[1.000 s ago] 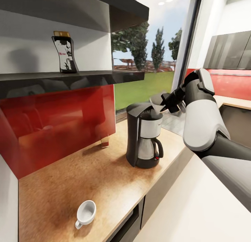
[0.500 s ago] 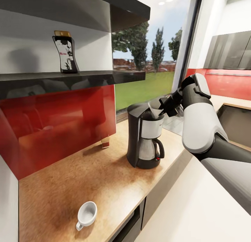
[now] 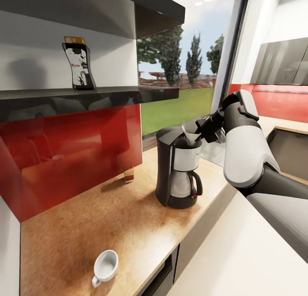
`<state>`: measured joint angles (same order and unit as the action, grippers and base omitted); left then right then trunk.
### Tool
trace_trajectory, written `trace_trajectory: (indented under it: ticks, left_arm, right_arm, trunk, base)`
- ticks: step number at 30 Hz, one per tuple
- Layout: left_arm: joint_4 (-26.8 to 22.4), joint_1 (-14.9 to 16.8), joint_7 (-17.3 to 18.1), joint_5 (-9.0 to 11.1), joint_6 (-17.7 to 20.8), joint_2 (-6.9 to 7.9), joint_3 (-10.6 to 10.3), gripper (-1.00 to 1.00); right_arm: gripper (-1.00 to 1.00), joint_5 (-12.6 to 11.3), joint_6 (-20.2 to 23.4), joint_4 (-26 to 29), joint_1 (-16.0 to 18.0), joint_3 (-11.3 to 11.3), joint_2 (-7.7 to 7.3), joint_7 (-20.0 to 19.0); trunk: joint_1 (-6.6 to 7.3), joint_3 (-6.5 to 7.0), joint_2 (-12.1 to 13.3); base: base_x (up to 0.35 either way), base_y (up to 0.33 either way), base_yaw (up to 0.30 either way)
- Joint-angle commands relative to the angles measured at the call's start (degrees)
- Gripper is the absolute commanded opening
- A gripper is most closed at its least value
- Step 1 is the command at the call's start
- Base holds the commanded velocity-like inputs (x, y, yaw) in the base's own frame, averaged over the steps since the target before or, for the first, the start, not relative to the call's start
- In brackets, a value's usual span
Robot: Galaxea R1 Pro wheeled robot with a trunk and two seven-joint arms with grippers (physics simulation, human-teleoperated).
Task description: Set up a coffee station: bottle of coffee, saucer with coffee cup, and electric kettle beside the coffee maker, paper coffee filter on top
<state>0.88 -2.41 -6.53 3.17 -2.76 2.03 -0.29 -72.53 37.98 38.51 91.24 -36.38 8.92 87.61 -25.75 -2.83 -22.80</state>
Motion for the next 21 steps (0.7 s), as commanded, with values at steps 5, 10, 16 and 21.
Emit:
trace_trajectory:
  ticks: [5,10,16,21]
  left_arm:
    - [0.1,0.0,0.0,0.3,-0.2,0.07,-0.1,1.0]
    - [0.1,0.0,0.0,0.3,-0.2,0.08,-0.1,1.0]
    - [0.1,0.0,0.0,0.3,-0.3,0.08,-0.1,1.0]
    - [0.1,0.0,0.0,0.3,-0.2,0.08,-0.1,1.0]
  right_arm:
    - [-1.0,0.0,0.6,0.2,0.1,-0.3,-0.01,0.4]
    - [-1.0,3.6,0.6,0.1,0.1,-0.3,-0.01,0.4]
    - [-1.0,4.4,0.6,0.1,0.1,-0.3,0.03,0.4]
    - [-1.0,4.4,0.6,-0.1,0.1,-0.3,0.04,0.4]
  trunk:
    - [-0.04,-0.12,-0.1]
    - [-0.04,-0.12,-0.1]
    - [-0.04,-0.12,-0.1]
    - [-0.04,-0.12,-0.1]
  base:
    - [0.008,0.0,0.0]
    - [0.043,0.0,0.0]
    - [0.003,0.0,0.0]
    - [0.0,0.0,0.0]
